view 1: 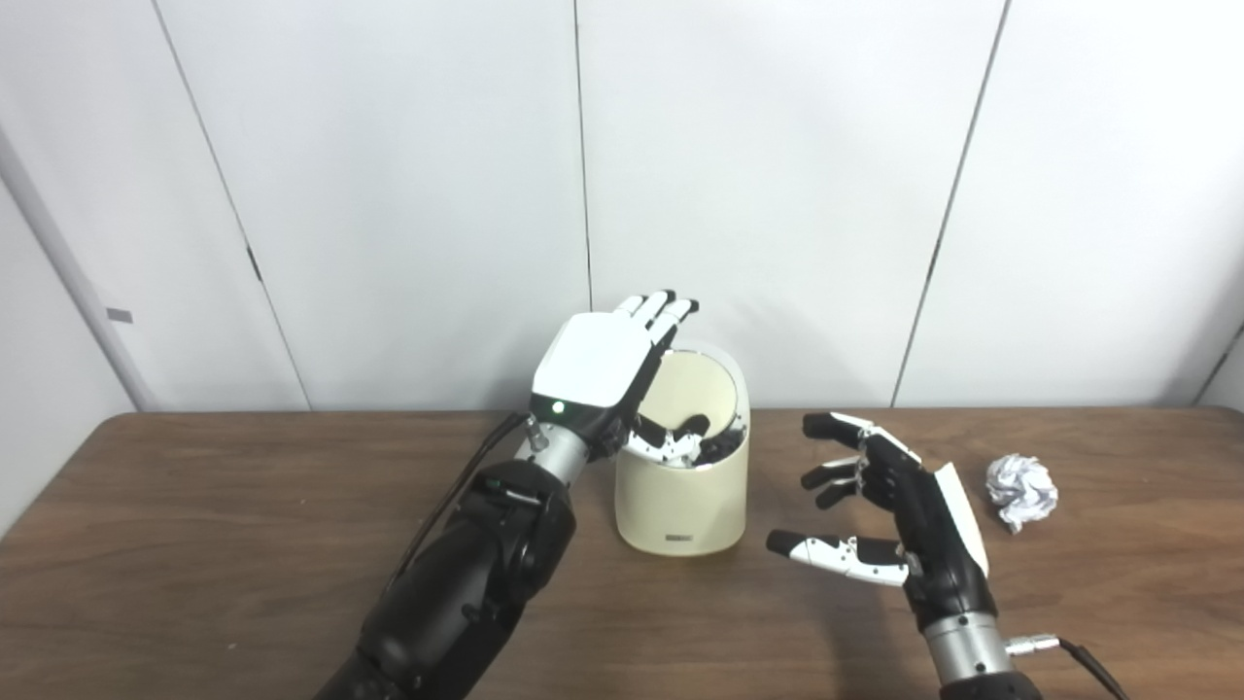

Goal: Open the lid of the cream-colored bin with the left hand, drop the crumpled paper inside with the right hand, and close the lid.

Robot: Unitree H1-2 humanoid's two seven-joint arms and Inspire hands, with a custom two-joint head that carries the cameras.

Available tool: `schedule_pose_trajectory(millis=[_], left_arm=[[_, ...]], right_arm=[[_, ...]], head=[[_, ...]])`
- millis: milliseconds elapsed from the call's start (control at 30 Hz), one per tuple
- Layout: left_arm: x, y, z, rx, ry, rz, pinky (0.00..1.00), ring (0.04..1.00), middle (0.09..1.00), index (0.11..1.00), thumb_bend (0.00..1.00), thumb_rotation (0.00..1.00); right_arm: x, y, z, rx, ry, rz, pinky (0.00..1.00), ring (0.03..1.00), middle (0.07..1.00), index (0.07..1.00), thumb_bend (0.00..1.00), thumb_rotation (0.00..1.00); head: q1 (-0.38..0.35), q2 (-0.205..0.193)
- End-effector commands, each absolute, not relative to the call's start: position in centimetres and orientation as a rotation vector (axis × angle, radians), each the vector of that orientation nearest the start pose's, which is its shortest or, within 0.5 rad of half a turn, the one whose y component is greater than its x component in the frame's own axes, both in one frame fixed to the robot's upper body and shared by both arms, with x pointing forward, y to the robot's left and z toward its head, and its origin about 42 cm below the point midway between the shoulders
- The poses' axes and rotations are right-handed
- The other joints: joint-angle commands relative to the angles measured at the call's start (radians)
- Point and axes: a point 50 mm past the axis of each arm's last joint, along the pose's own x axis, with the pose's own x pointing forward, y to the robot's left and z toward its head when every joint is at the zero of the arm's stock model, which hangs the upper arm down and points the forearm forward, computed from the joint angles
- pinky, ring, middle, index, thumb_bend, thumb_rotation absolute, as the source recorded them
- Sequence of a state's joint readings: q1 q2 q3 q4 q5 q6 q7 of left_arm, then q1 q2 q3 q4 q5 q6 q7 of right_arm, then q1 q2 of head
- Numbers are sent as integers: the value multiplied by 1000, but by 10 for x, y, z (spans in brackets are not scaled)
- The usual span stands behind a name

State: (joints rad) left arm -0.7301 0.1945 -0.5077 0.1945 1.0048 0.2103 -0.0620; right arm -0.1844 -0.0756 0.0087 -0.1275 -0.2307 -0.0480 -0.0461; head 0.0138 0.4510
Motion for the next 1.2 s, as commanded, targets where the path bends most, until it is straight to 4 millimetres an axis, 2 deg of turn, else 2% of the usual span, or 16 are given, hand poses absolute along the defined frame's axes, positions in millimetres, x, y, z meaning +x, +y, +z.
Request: schedule_pose_trajectory(millis=[0, 100, 233, 400, 567, 667, 867, 1067, 1167], left_arm=[[452, 108, 273, 1442, -482, -168, 791, 935, 966, 975, 957, 8], [451, 109, 278, 1403, -470, -153, 800, 942, 970, 981, 936, 27], [450, 115, 293, 1210, -438, -123, 781, 931, 961, 982, 890, 71], [447, 126, 312, 957, -449, -53, 649, 848, 908, 936, 834, 160], [444, 135, 318, 784, -497, 7, 661, 841, 896, 923, 764, 206], [444, 140, 316, 700, -523, 43, 678, 836, 874, 922, 776, 147], [443, 150, 307, 514, -527, 72, 764, 870, 878, 924, 764, 119], [436, 161, 292, 407, -476, 55, 713, 861, 882, 906, 728, 196], [427, 168, 281, 324, -443, 21, 753, 885, 889, 909, 713, 217]], right_arm=[[337, -215, 206, -283, -444, -14, 445, 557, 753, 711, 739, 58], [336, -214, 207, -276, -440, -16, 446, 559, 753, 708, 740, 41], [335, -214, 206, -279, -439, -16, 452, 565, 756, 710, 738, 48], [335, -214, 206, -273, -437, -16, 458, 569, 763, 712, 733, 50], [335, -212, 205, -279, -431, -13, 463, 568, 726, 708, 722, 40], [334, -212, 205, -288, -432, -11, 469, 567, 693, 708, 723, 48], [334, -212, 205, -286, -430, -14, 473, 567, 703, 711, 720, 48], [334, -213, 205, -280, -432, -17, 470, 570, 726, 713, 715, 35], [334, -213, 205, -282, -433, -17, 464, 571, 735, 713, 712, 36]], head=[[1, 1], [2, 1], [2, 3], [5, 4], [6, 4], [6, 4], [6, 7], [8, 8], [10, 8]])
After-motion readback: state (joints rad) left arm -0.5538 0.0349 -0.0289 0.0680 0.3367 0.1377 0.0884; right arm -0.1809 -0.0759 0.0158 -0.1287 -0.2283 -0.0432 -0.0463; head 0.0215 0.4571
